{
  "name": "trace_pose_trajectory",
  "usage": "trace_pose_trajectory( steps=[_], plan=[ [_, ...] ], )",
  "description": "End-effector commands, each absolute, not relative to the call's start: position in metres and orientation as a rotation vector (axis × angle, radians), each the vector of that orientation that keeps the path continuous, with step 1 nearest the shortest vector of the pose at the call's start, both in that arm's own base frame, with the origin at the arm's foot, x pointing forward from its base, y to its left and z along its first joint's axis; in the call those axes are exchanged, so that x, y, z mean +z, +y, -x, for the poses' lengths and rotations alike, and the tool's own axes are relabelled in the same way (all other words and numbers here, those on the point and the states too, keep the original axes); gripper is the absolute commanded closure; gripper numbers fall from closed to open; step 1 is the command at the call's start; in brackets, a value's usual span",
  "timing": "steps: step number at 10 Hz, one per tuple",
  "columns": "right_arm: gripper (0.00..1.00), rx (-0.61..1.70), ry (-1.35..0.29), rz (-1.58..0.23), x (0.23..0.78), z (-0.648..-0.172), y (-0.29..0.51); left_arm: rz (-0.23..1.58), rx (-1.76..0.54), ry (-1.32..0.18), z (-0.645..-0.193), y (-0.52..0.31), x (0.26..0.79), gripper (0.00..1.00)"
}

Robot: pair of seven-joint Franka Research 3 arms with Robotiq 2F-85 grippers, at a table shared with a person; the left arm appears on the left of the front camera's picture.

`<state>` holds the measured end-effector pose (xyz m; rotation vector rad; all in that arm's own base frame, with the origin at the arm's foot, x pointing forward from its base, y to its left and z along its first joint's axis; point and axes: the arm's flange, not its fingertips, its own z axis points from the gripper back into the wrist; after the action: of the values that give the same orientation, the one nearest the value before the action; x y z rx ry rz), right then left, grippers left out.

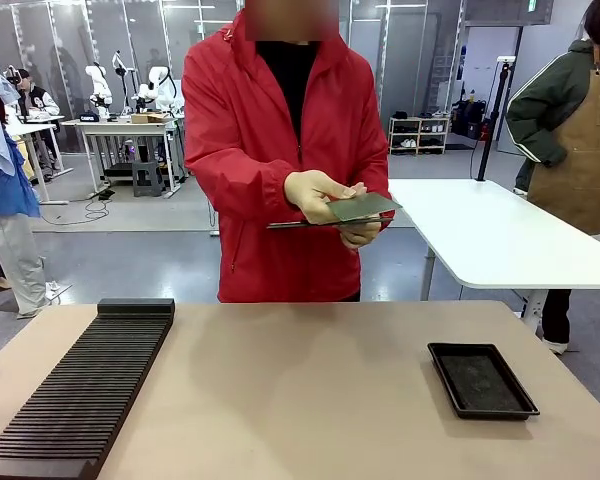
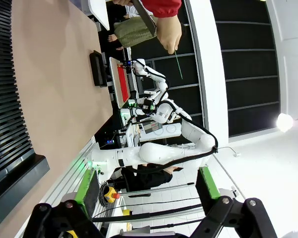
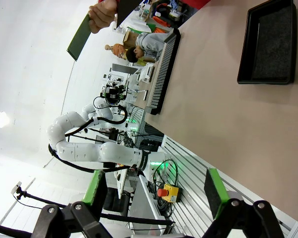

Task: Inspect the PCB.
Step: Pick up the Blank PCB that the human is holding.

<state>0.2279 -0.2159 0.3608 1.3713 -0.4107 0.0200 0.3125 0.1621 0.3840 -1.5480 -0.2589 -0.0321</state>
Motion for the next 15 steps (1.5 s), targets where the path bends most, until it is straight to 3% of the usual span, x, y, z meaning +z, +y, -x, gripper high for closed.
trace_pose_trajectory(
  steps=[1, 6, 11, 15],
  plan=[
    [0.0, 0.024, -0.421, -1.379, 0.362, -0.227, -0.216, 1.545, -0.03, -0.261, -0.311, 0.163, 0.384, 0.0],
    [0.0, 0.075, -0.377, -1.415, 0.371, -0.231, -0.208, 1.545, -0.03, -0.261, -0.311, 0.163, 0.384, 0.0],
    [0.0, 0.094, -0.268, -1.45, 0.441, -0.277, -0.121, 1.545, -0.03, -0.261, -0.311, 0.163, 0.384, 0.0],
    [0.0, -0.091, -0.129, -1.42, 0.482, -0.306, -0.041, 1.545, -0.03, -0.261, -0.311, 0.163, 0.384, 0.0]
  ],
)
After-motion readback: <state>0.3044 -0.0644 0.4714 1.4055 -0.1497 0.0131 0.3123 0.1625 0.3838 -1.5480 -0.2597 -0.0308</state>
